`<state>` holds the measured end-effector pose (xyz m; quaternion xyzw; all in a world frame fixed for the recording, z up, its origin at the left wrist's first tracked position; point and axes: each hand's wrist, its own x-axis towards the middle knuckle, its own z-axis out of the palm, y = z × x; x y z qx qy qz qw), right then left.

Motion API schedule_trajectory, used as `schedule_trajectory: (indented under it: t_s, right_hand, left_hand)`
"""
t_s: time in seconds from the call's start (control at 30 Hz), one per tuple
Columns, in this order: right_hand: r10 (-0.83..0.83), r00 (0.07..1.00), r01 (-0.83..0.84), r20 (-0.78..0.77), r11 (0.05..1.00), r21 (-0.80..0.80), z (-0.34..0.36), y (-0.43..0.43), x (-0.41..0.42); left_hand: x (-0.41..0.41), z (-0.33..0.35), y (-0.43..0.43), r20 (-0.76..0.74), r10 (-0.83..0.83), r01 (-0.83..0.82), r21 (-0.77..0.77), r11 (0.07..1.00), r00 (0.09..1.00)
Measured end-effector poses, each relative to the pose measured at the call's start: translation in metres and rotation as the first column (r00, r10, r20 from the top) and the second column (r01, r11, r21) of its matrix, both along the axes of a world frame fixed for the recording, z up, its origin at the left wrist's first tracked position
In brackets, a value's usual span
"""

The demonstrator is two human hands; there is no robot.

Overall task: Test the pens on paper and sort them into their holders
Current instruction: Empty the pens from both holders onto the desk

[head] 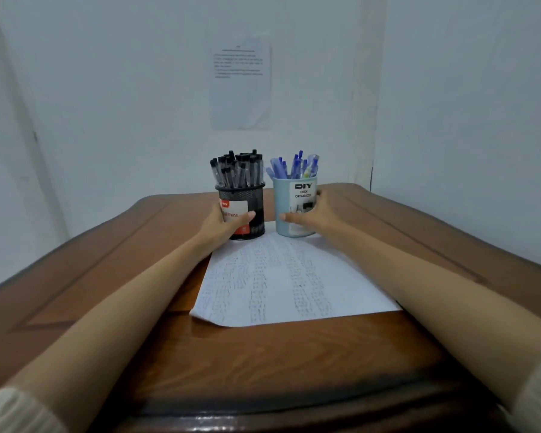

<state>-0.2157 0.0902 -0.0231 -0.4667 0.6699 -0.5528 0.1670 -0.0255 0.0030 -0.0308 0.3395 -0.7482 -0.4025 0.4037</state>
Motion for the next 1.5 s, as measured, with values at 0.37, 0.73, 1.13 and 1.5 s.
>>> schedule_trajectory:
  t_s: [0.37, 0.73, 1.13, 1.5]
  right_hand:
    - [0.162, 0.977, -0.175, 0.136, 0.98, 0.094, 0.026, 0.036, -0.015]
    - [-0.104, 0.973, 0.134, -0.206, 0.981, 0.139, 0.035, 0.108, -0.055]
    - [-0.031, 0.439, 0.265, -0.898, 0.959, 0.096, 0.033, 0.181, -0.105]
    - [-0.094, 0.073, 0.17, -0.993, 0.982, -0.08, 0.027, 0.179, -0.111]
  left_hand:
    - [-0.004, -0.003, -0.007, -0.023, -0.027, 0.027, 0.01, 1.0, 0.999]
    - [-0.004, -0.002, -0.006, -0.019, -0.026, 0.025, -0.018, 1.0, 0.999]
    - [-0.001, -0.003, -0.007, -0.021, -0.015, 0.014, -0.015, 1.0, 1.0]
    - [-0.001, -0.003, -0.007, -0.005, 0.003, -0.003, 0.001, 1.0, 1.0]
